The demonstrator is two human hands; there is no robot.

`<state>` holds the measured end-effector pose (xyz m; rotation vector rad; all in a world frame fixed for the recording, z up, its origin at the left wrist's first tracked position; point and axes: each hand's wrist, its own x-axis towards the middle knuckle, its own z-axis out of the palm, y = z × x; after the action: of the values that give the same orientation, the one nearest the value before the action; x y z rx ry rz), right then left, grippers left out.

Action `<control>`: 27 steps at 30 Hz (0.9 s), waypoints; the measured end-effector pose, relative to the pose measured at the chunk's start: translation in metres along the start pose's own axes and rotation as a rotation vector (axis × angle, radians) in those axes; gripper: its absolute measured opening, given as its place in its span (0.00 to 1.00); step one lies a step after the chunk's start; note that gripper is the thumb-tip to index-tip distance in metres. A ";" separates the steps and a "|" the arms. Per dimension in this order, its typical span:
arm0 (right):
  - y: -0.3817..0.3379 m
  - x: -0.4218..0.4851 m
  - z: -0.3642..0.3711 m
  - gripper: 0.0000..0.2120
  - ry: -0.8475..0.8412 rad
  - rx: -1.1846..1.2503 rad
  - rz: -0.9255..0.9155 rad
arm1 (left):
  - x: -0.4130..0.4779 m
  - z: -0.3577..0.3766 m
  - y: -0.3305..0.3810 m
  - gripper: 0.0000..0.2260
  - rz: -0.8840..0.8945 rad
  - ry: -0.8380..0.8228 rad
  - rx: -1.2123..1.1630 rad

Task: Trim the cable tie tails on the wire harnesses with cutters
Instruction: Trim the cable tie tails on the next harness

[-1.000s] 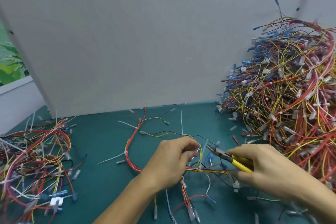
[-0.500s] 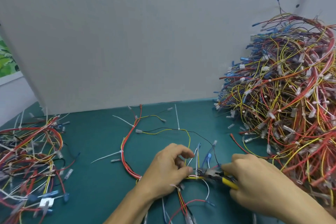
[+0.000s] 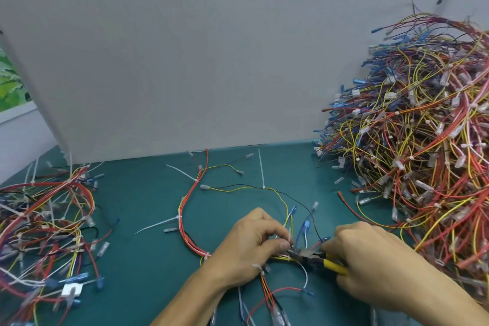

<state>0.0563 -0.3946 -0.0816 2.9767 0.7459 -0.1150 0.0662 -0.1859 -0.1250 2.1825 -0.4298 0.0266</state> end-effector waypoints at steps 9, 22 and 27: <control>0.001 0.001 0.004 0.12 0.026 -0.040 -0.014 | -0.001 0.002 0.002 0.03 0.016 -0.018 0.040; -0.004 0.001 0.013 0.12 0.026 -0.131 -0.009 | -0.001 0.003 0.001 0.03 0.022 0.010 0.038; -0.005 0.002 0.012 0.11 0.018 -0.161 -0.013 | -0.001 0.004 0.000 0.03 0.023 0.018 0.034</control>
<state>0.0553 -0.3906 -0.0944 2.8248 0.7394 -0.0278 0.0646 -0.1888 -0.1282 2.2096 -0.4464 0.0669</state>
